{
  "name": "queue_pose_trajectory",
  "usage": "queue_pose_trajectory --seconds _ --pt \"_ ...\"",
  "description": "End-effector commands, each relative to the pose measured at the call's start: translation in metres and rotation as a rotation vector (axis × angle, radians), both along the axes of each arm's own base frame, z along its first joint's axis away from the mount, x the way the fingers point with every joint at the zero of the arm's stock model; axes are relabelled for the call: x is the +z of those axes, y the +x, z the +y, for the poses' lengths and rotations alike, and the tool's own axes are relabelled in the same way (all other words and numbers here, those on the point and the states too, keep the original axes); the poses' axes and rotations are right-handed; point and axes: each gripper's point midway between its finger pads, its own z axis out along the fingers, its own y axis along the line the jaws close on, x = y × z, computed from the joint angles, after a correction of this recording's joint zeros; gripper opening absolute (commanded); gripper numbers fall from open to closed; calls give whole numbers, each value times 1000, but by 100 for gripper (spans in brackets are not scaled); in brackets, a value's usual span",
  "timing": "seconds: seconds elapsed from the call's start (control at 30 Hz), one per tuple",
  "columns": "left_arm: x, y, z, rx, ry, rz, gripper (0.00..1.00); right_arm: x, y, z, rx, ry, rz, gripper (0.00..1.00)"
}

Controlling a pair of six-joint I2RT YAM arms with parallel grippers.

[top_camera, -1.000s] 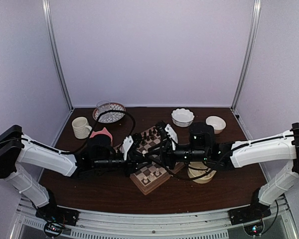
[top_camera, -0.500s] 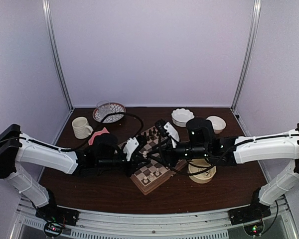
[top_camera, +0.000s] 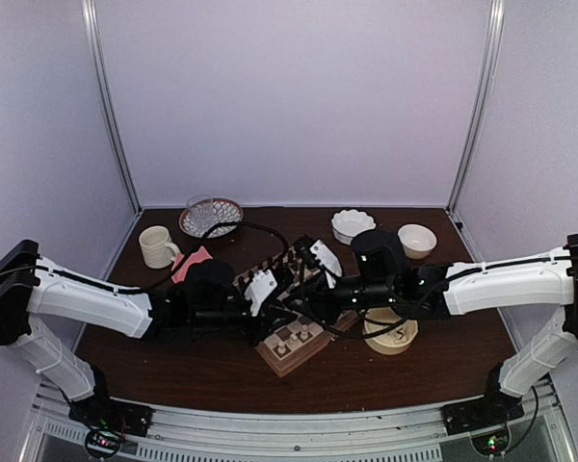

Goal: Set up the chess pieces on the board
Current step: Pass from the left arm to the right

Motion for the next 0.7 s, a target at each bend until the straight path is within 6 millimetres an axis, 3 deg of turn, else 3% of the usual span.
queue_pose_trajectory --seconds 0.0,0.27,0.5,0.6,0.67 --pt "11 3 -6 1 -14 -37 0 7 -1 8 16 8 1 33" --pt "12 1 -7 -4 -8 -42 0 0 2 10 11 -15 14 30" --pt "12 -1 -9 -9 -9 -43 1 0 2 9 8 -16 9 18" --pt "13 1 -8 1 -11 -42 13 1 5 6 -10 -19 -6 15" --pt "15 5 -5 38 -13 -39 31 3 7 2 -28 -19 -19 13"
